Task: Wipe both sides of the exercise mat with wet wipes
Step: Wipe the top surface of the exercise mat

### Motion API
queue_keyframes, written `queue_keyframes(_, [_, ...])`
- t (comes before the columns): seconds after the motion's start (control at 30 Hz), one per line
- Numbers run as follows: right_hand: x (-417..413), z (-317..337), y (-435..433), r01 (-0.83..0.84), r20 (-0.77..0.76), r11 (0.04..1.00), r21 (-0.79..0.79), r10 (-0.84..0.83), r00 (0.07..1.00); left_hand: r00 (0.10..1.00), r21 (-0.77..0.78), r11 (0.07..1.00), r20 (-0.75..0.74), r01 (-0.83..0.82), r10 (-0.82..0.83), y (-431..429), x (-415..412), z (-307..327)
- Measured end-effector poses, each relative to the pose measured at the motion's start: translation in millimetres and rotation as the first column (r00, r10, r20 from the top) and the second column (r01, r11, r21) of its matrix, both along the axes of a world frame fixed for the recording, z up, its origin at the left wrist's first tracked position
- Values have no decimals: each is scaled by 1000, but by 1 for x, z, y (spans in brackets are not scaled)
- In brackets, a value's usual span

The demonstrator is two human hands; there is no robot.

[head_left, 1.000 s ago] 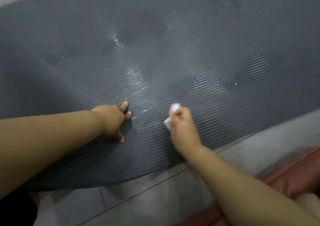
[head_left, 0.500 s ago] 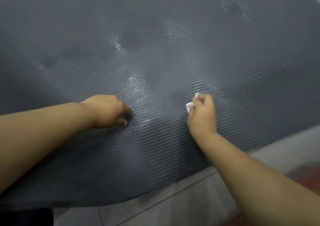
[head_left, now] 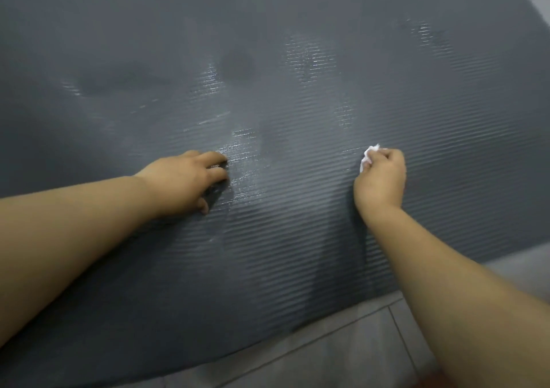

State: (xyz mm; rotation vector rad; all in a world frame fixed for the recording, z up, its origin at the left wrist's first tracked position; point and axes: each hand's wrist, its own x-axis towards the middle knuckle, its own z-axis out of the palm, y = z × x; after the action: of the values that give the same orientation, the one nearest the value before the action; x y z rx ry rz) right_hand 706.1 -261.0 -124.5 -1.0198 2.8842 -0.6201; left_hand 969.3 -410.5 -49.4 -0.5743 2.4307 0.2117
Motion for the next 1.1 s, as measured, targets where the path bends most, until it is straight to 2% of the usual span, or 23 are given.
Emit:
queue_keyframes(0.03, [16,0,-5,13,6,999,-31,-13,1000,1000,-3,1000,-14,-12,12,0,-1,0])
queue_keyframes(0.1, [64,-8,-15,-220,41,960,-175,231,972,998,-17,998,-23,-57,57,-1,-2,0])
queue_keyframes(0.13, [92,-9,-19,-425,57,869,-252,452,890,996,-32,995,-20,-89,89,-1,-2,0])
queue_keyframes(0.2, [141,1,-11,-769,145,591,-244,807,573,986,-63,984,-4,-168,169,-2,0,0])
queue_keyframes(0.23, [146,5,-5,-891,75,430,-143,903,424,977,-70,975,3,-213,213,-3,1,0])
queue_keyframes(0.27, [138,8,-5,-938,44,334,-99,943,331,968,-69,965,8,-252,253,-4,3,0])
queue_keyframes(0.3, [121,13,-8,-941,80,331,-72,942,325,960,-64,958,14,-279,280,-5,5,0])
queue_keyframes(0.33, [97,14,-14,-915,114,399,-62,913,391,955,-59,954,24,-294,296,-5,7,0])
queue_keyframes(0.37, [69,15,-19,-838,140,536,-104,842,521,951,-56,951,35,-304,306,-6,8,-1])
queue_keyframes(0.43, [15,17,-28,-478,129,867,-142,495,859,941,-53,942,57,-330,333,-6,10,-4])
queue_keyframes(0.47, [-4,11,-28,-299,96,948,-113,310,946,935,-48,936,63,-348,350,-6,11,-5])
queue_keyframes(0.53, [-9,-1,-32,-95,81,992,-81,101,992,926,-30,928,59,-372,373,-6,11,-6])
queue_keyframes(0.6, [23,-9,-47,-95,114,979,-182,117,987,919,-12,920,39,-392,392,-7,10,-5])
queue_keyframes(0.63, [47,-7,-52,-175,116,947,-268,212,970,914,-4,915,30,-404,404,-7,10,-4])
queue_keyframes(0.67, [73,-8,-55,-338,74,881,-332,381,922,910,2,910,20,-415,415,-7,9,-3])
queue_keyframes(0.7, [104,-5,-53,-535,22,775,-336,574,818,905,8,905,12,-426,426,-7,9,-1])
queue_keyframes(0.77, [144,1,-41,-812,-3,493,-313,854,520,897,8,897,1,-441,441,-7,9,2])
queue_keyframes(0.83, [128,-3,-42,-917,1,316,-244,945,326,896,3,896,-16,-444,444,-11,10,7])
queue_keyframes(0.87, [108,-4,-49,-932,-18,299,-206,951,309,892,5,893,-37,-450,450,-15,13,9])
queue_keyframes(0.9, [84,-5,-58,-921,-49,350,-170,930,363,884,10,886,-63,-463,463,-19,16,11])
queue_keyframes(0.97, [33,-3,-75,-784,-100,606,-133,779,619,861,13,866,-103,-500,499,-26,24,11])
queue_keyframes(1.03, [-1,3,-80,-462,-30,874,-149,463,886,844,-1,846,-68,-533,531,-29,28,9])
queue_keyframes(1.1, [-1,2,-85,-156,82,977,-143,169,982,852,-31,851,-11,-524,524,-29,28,4])
